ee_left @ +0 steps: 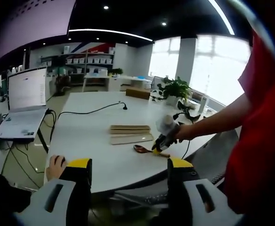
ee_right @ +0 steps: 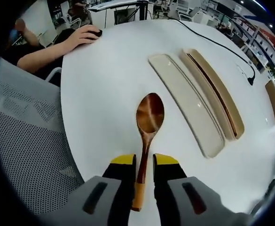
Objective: Arrange the utensils inside the cutlery case until each visible utensil rests in its matching compartment.
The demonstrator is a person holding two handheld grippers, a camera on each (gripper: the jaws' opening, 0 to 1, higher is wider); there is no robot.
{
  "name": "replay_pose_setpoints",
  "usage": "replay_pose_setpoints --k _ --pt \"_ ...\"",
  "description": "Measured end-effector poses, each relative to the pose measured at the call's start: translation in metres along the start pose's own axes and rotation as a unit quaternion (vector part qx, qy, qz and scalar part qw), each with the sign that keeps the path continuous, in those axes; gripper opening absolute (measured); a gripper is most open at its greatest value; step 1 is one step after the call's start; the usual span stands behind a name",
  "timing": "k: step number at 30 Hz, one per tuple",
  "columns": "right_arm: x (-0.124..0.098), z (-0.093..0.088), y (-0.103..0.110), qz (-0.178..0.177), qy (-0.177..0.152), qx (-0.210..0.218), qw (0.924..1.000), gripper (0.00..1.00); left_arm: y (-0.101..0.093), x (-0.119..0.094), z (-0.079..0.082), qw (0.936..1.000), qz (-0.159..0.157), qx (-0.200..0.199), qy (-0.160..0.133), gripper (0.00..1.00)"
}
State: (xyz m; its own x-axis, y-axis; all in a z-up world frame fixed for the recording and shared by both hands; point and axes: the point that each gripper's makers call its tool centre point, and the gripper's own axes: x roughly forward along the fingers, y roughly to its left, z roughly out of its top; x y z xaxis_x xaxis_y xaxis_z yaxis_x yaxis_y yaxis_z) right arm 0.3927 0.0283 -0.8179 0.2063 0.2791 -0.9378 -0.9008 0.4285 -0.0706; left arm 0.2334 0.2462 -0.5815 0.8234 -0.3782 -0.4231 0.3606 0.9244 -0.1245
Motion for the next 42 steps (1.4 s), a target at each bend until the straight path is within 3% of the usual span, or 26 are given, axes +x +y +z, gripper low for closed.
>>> replay_pose_setpoints --k 1,2,7,10,15,17,18,19,22,23,32,42 --pt "0.002 -0.004 -0.001 -0.003 0.013 -0.017 0.9998 0.13 0.000 0.000 0.000 1.0000 0.000 -0.005 -0.002 0.66" --pt "0.003 0.004 0.002 0.002 -0.010 -0.011 0.9999 0.10 -0.001 -0.001 0.000 1.0000 0.000 -0.008 -0.003 0.66" --pt "0.007 0.005 -0.005 0.001 0.003 -0.012 0.9999 0.11 0.002 -0.005 -0.002 0.9999 0.002 -0.012 -0.003 0.67" --pt "0.010 0.003 0.001 0.032 0.014 0.019 0.9992 0.05 0.003 -0.005 -0.002 0.9999 0.004 -0.013 -0.004 0.67" --pt "0.011 0.004 -0.004 0.029 0.020 0.023 0.9991 0.02 0.004 -0.006 -0.001 1.0000 0.006 -0.006 0.000 0.67" --pt "0.013 0.004 -0.005 0.030 0.030 0.027 0.9987 0.01 0.003 -0.006 0.001 1.0000 0.005 -0.007 -0.003 0.67" --pt "0.013 0.003 -0.005 0.038 0.043 -0.018 0.9982 0.01 0.002 -0.007 0.004 0.9999 0.003 -0.010 -0.005 0.68" --pt "0.014 0.003 -0.005 0.036 0.050 -0.031 0.9976 0.01 -0.004 -0.008 0.013 0.9995 -0.009 -0.017 -0.023 0.70" --pt "0.013 0.005 -0.004 0.035 0.061 0.010 0.9974 0.00 -0.008 -0.009 0.023 0.9994 -0.015 -0.014 -0.030 0.72" --pt "0.013 0.005 -0.004 0.036 0.060 0.003 0.9976 0.00 -0.005 -0.008 0.024 0.9996 -0.008 0.003 -0.027 0.71" --pt "0.010 0.006 0.001 0.057 0.037 -0.001 0.9976 0.00 -0.001 -0.009 0.022 0.9998 -0.001 0.007 -0.019 0.69" --pt "-0.013 0.022 0.014 0.065 0.014 -0.013 0.9977 0.00 -0.006 -0.002 0.025 0.9998 -0.010 0.014 -0.012 0.69"
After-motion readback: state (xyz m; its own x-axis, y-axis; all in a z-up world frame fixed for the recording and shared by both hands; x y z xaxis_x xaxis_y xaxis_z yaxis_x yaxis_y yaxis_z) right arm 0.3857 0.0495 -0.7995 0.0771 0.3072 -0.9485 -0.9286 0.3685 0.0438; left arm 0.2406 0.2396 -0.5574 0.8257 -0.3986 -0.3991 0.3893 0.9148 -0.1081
